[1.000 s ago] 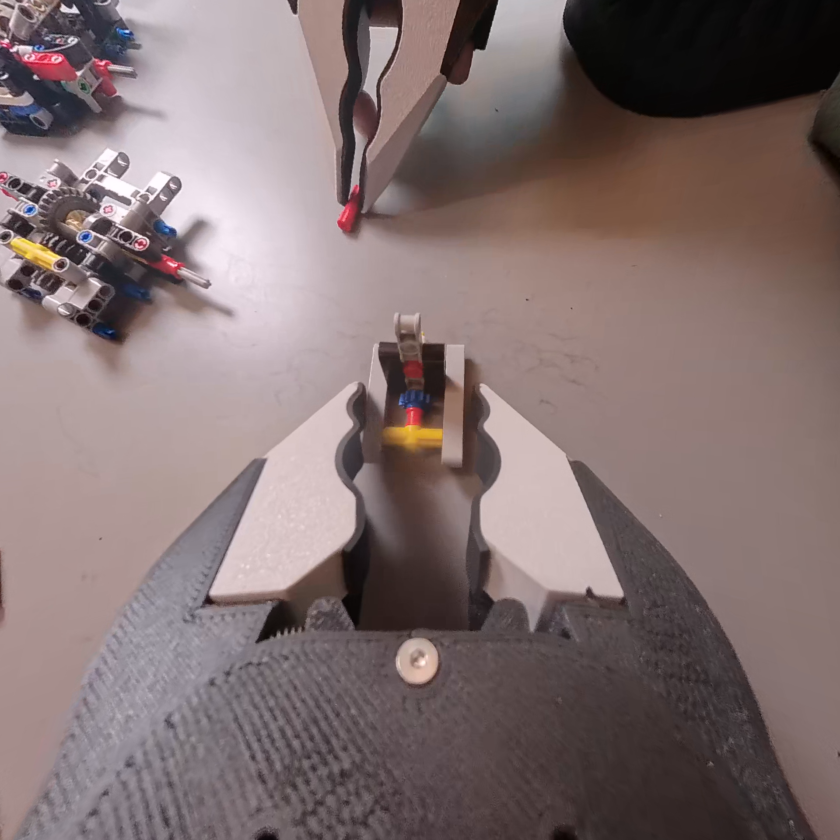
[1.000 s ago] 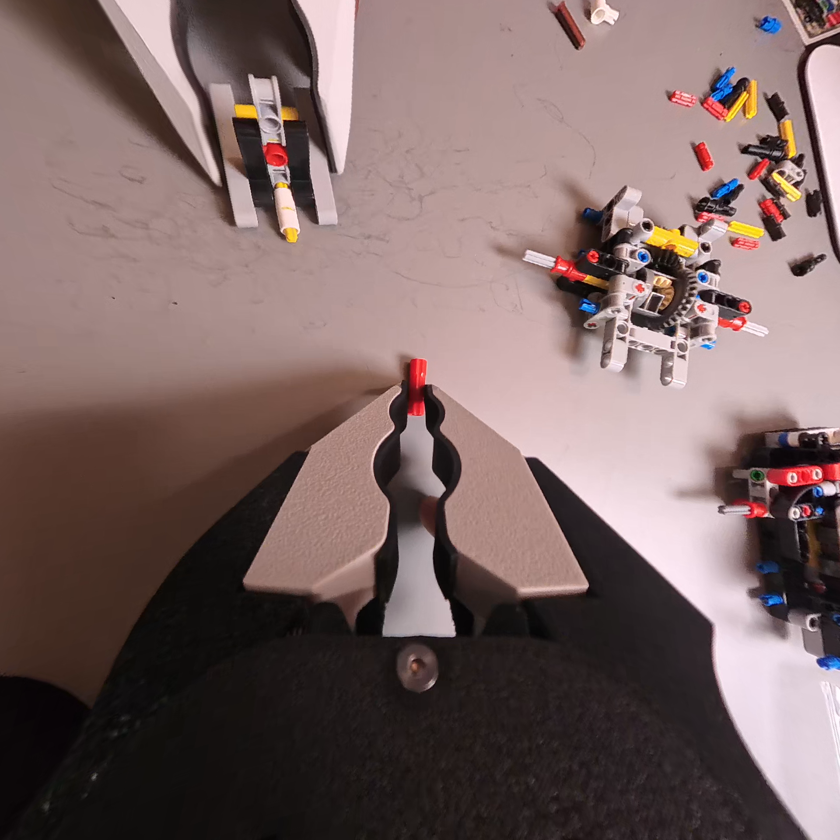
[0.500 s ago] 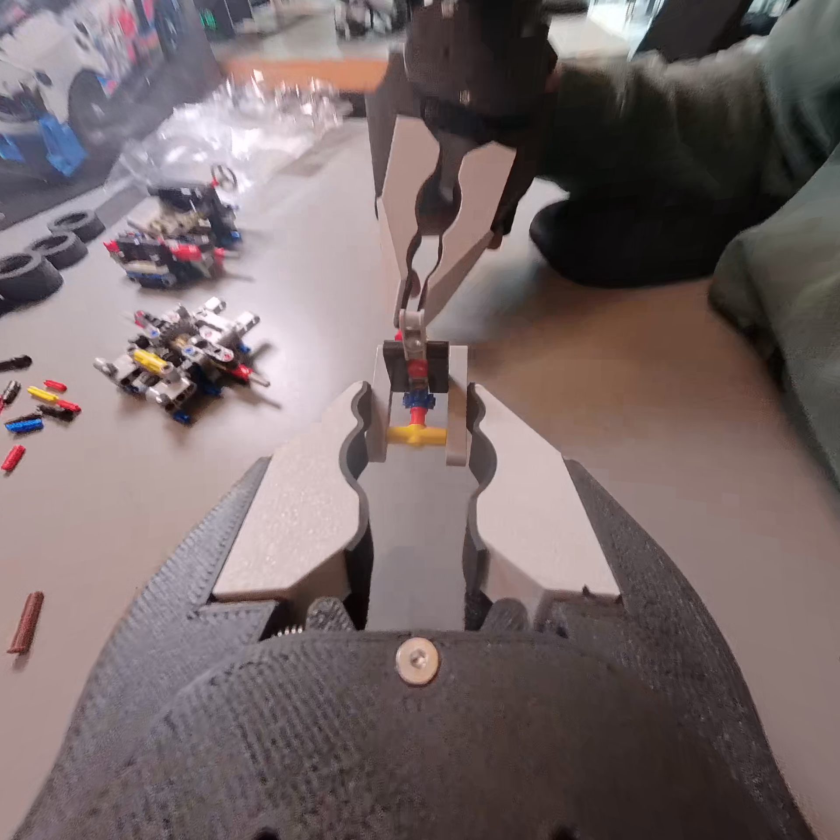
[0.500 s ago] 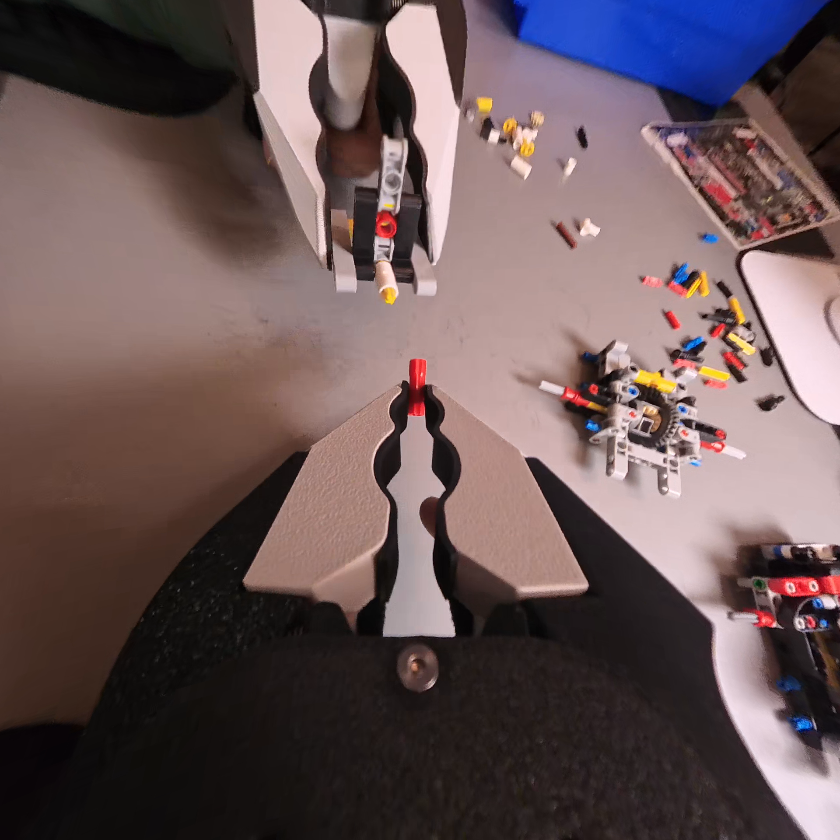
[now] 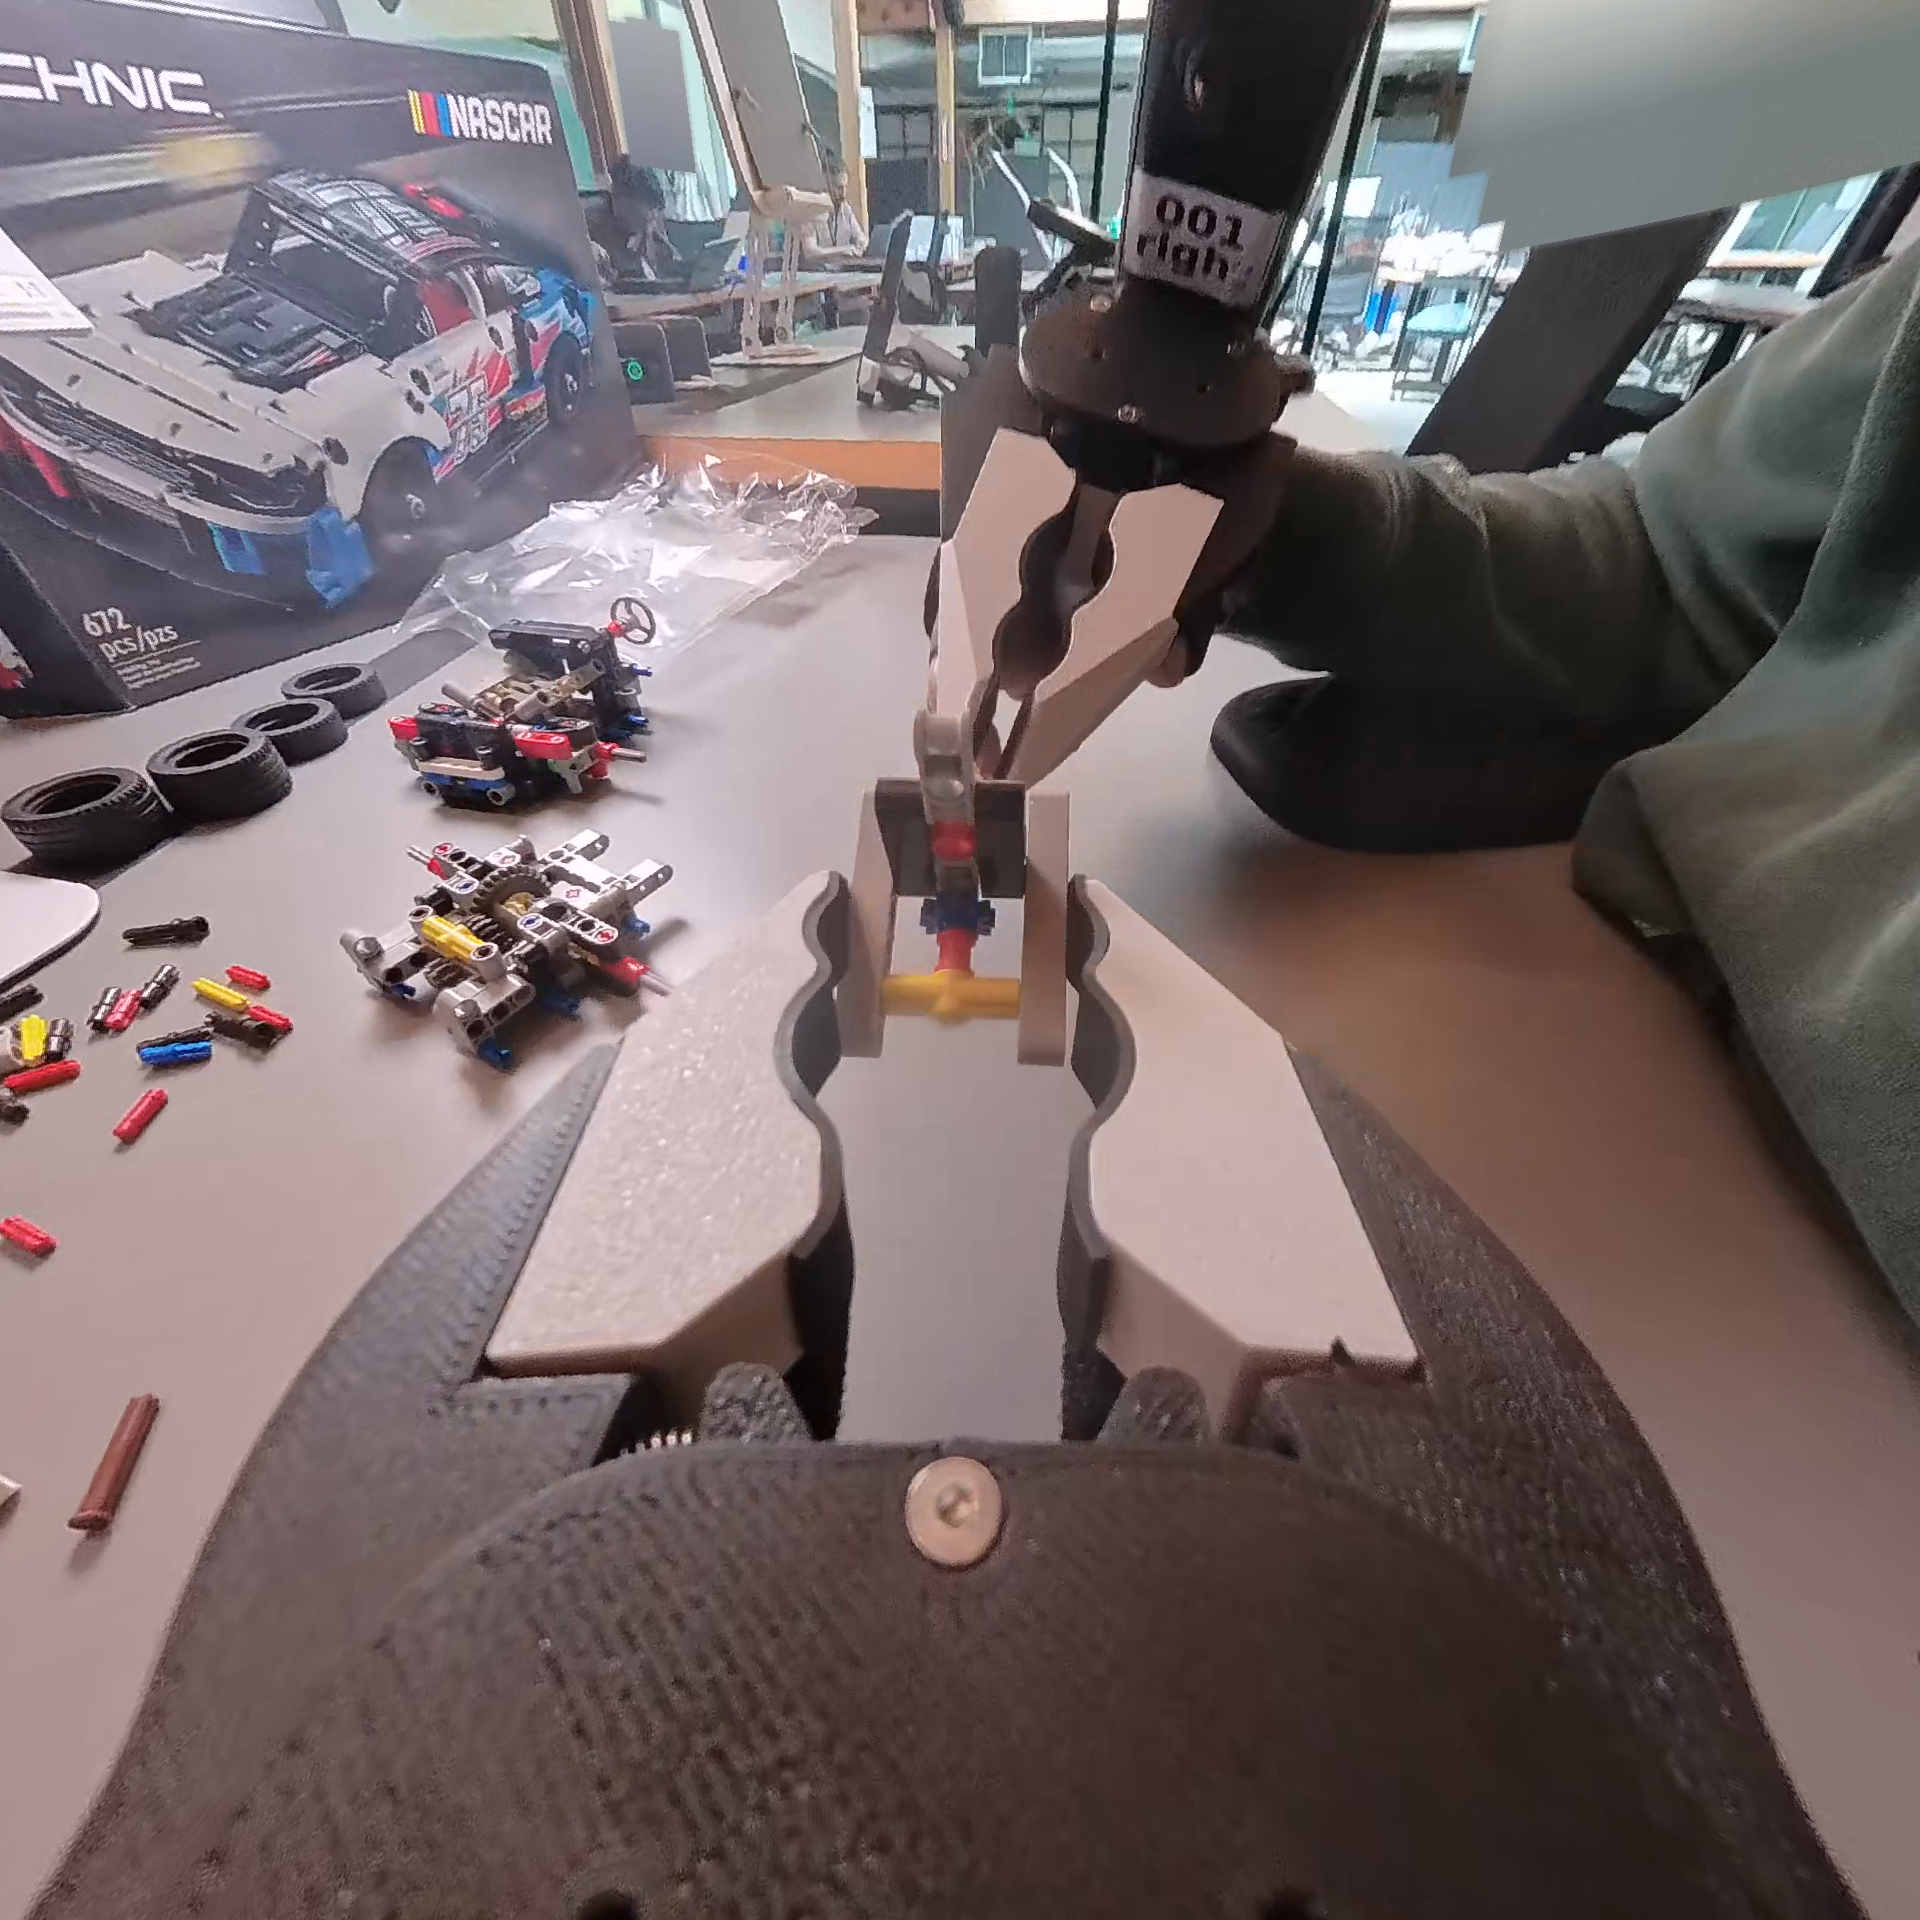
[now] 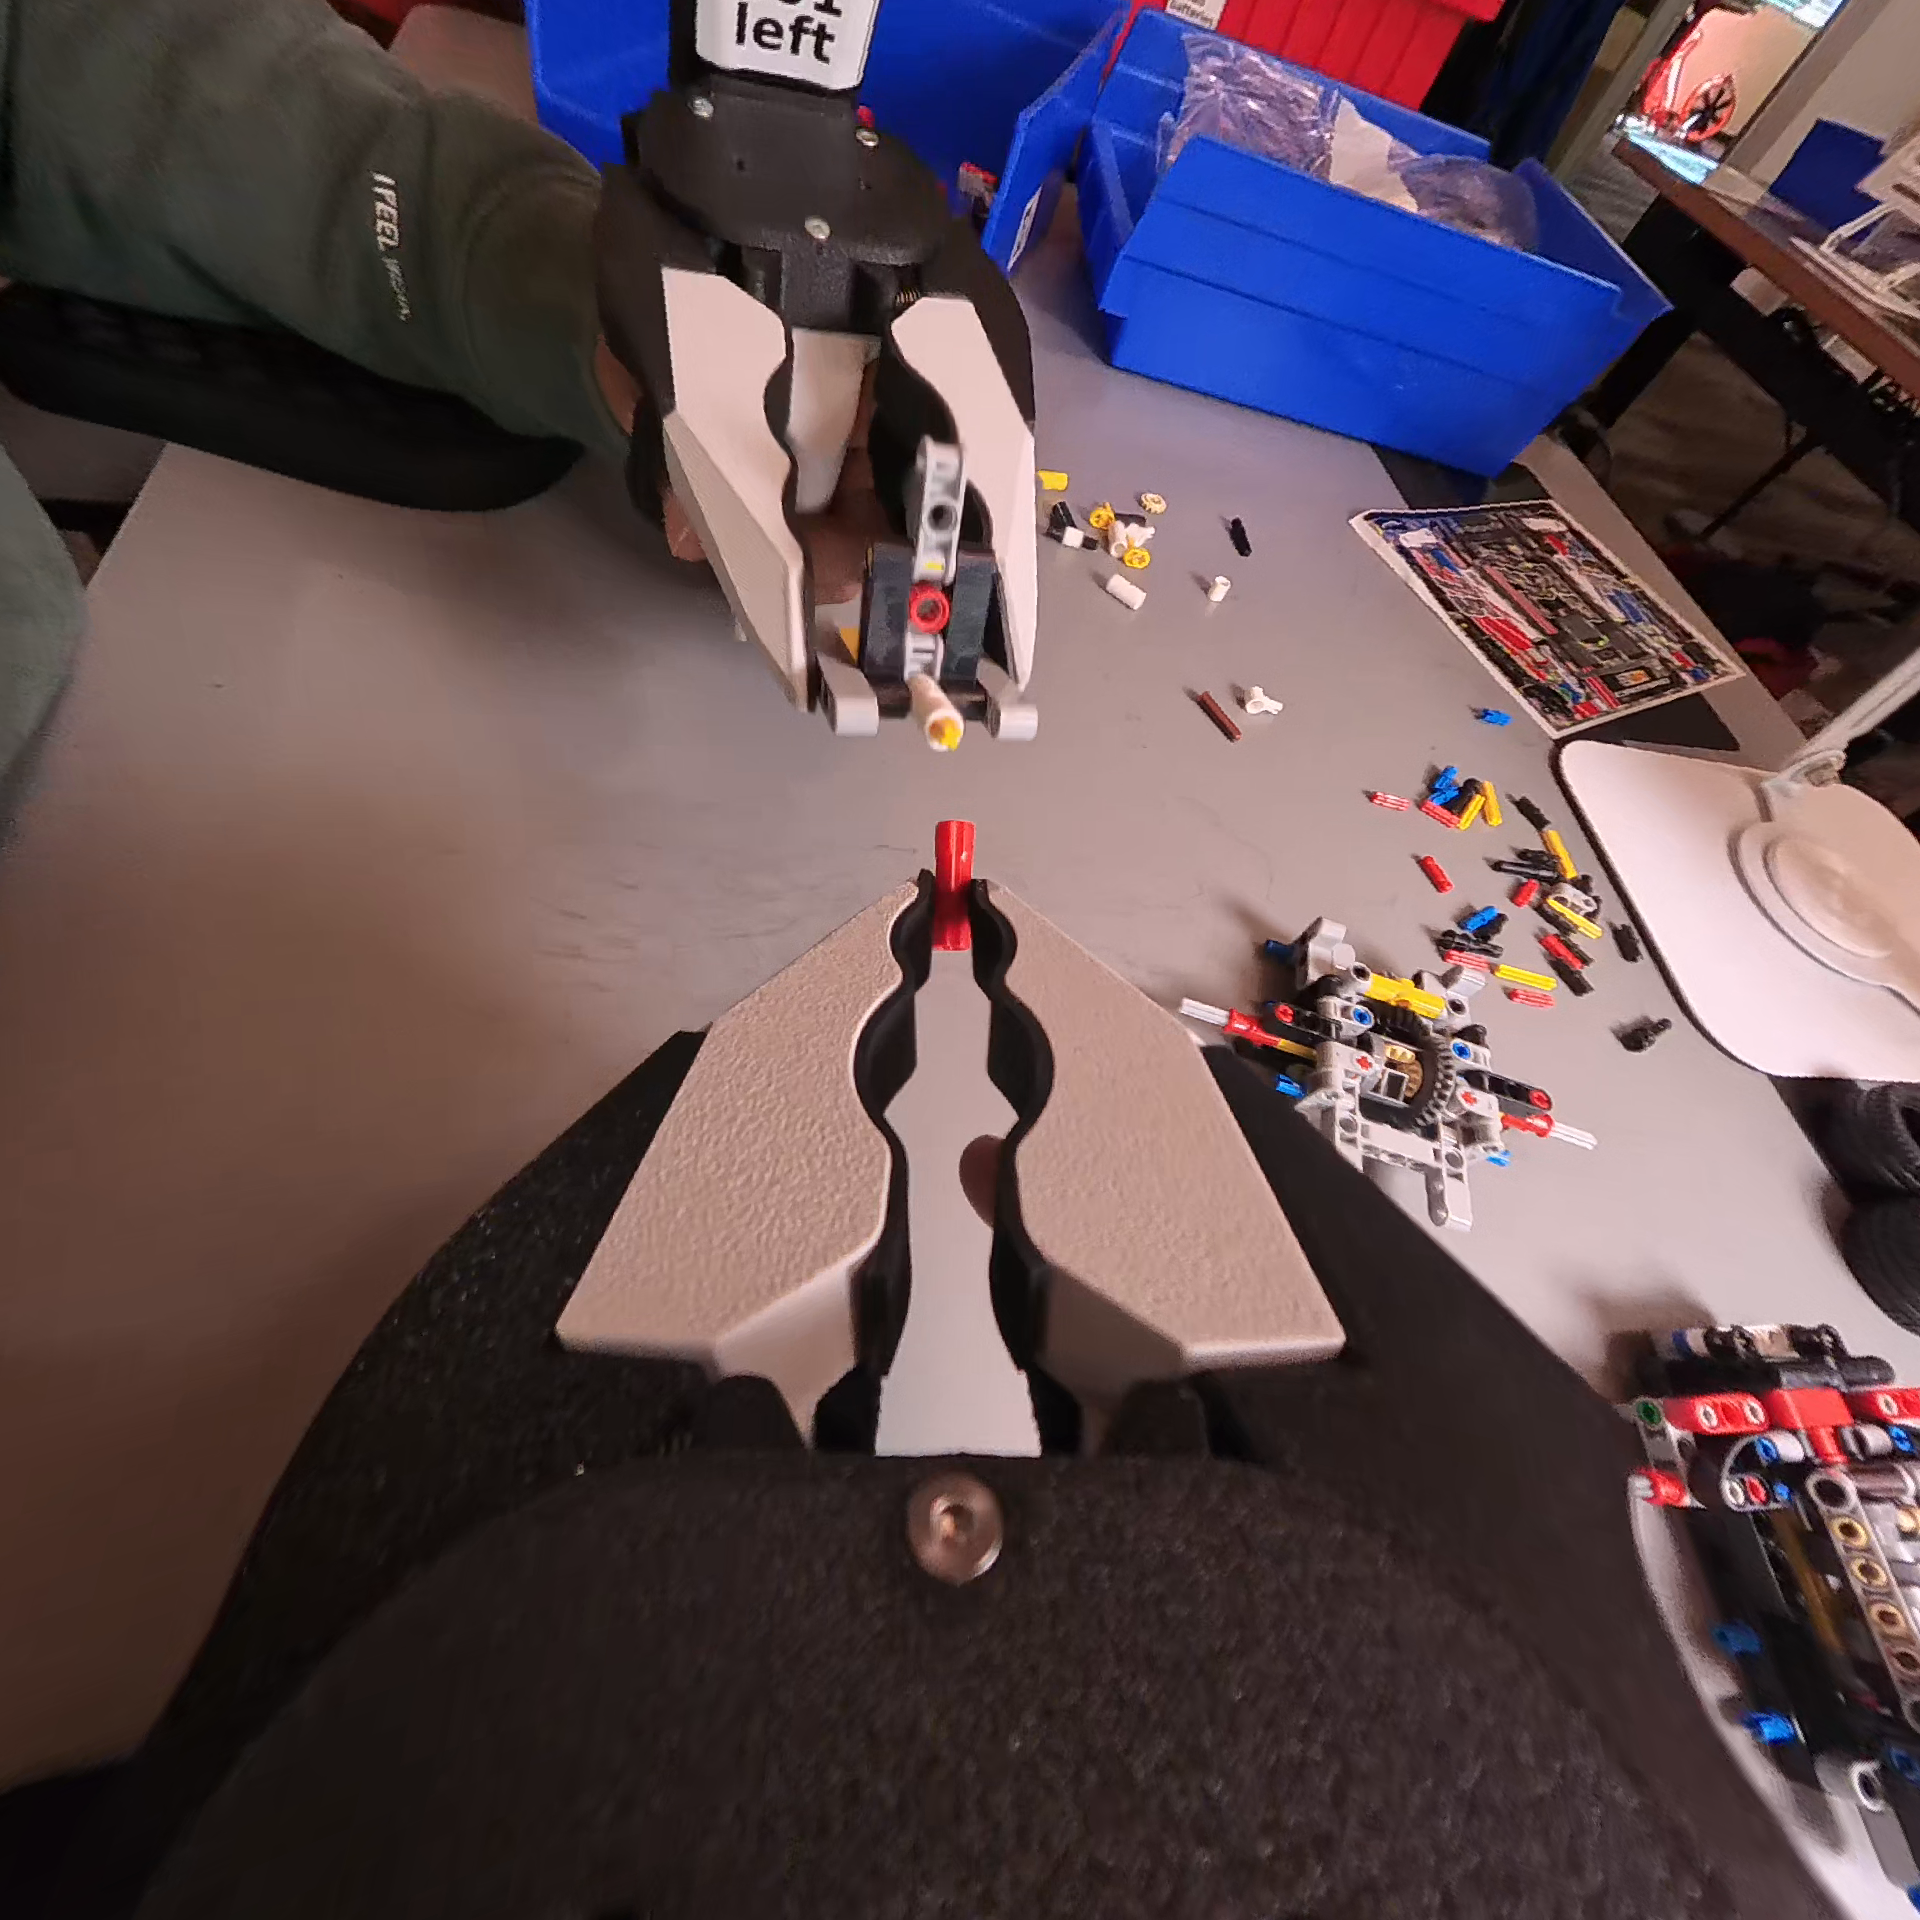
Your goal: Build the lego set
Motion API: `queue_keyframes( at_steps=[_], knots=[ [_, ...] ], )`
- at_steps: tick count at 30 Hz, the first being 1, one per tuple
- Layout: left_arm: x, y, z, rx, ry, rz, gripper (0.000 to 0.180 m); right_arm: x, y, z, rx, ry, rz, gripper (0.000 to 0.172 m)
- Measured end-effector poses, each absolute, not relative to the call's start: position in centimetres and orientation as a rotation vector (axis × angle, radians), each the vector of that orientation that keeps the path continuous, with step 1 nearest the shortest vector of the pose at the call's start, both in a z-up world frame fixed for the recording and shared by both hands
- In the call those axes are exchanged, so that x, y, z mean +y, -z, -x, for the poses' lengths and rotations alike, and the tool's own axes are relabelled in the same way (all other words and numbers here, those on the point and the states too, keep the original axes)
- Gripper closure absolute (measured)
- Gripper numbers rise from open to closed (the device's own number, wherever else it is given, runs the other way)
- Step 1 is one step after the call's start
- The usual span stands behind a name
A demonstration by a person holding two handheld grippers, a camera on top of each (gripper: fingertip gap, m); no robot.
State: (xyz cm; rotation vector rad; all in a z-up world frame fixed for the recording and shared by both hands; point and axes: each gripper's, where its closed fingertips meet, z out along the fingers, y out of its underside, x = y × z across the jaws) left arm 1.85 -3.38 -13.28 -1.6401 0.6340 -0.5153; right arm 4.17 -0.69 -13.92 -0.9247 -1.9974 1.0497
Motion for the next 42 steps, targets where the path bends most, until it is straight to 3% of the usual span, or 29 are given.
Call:
queue_keyframes(
  at_steps=[23, 42],
  knots=[
    [-3.5, 16.9, -2.0, 0.808, 0.321, 1.802, 0.140, -1.7, 15.6, -4.6, -2.152, -0.837, 0.855, 0.167],
    [-3.4, 16.5, -2.0, 0.790, 0.299, 1.792, 0.140, -2.1, 16.1, -3.9, -2.166, -0.760, 0.856, 0.167]
  ],
)
